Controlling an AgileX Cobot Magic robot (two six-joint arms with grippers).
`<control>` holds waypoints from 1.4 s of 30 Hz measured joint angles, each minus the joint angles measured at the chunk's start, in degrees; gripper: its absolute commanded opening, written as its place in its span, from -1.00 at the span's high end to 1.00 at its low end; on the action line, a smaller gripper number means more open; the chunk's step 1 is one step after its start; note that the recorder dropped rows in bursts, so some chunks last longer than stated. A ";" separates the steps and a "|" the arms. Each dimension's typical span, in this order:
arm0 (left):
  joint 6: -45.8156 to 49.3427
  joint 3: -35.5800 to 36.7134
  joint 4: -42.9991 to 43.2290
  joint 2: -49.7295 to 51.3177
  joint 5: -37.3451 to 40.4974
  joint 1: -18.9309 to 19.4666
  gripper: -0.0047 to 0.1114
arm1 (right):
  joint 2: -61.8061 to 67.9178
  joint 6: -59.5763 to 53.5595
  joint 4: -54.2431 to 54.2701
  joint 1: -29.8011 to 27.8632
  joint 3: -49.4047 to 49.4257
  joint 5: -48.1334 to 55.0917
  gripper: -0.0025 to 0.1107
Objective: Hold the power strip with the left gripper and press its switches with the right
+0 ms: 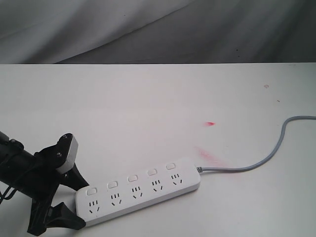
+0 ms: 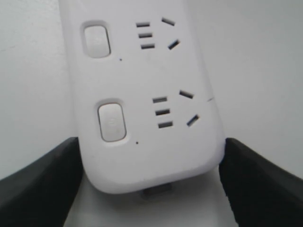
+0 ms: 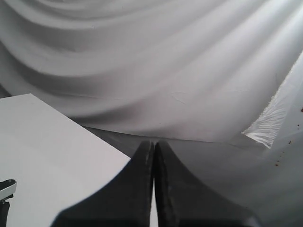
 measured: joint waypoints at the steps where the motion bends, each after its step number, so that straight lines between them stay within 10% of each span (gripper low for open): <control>1: 0.00 0.00 0.00 0.00 0.00 0.00 -0.04 | 0.00 0.00 0.00 0.00 0.00 0.00 0.96; 17: 0.00 0.00 0.00 0.00 0.00 0.00 -0.04 | -0.64 22.39 -8.83 -7.90 3.26 -3.31 0.96; 28: 0.00 0.00 0.00 0.00 0.00 0.00 -0.04 | -14.55 24.05 -10.69 -19.71 44.16 -31.29 0.96; 42: 0.00 0.00 0.00 0.00 0.00 0.00 -0.04 | -31.01 23.94 -11.10 -23.61 68.49 -34.01 0.96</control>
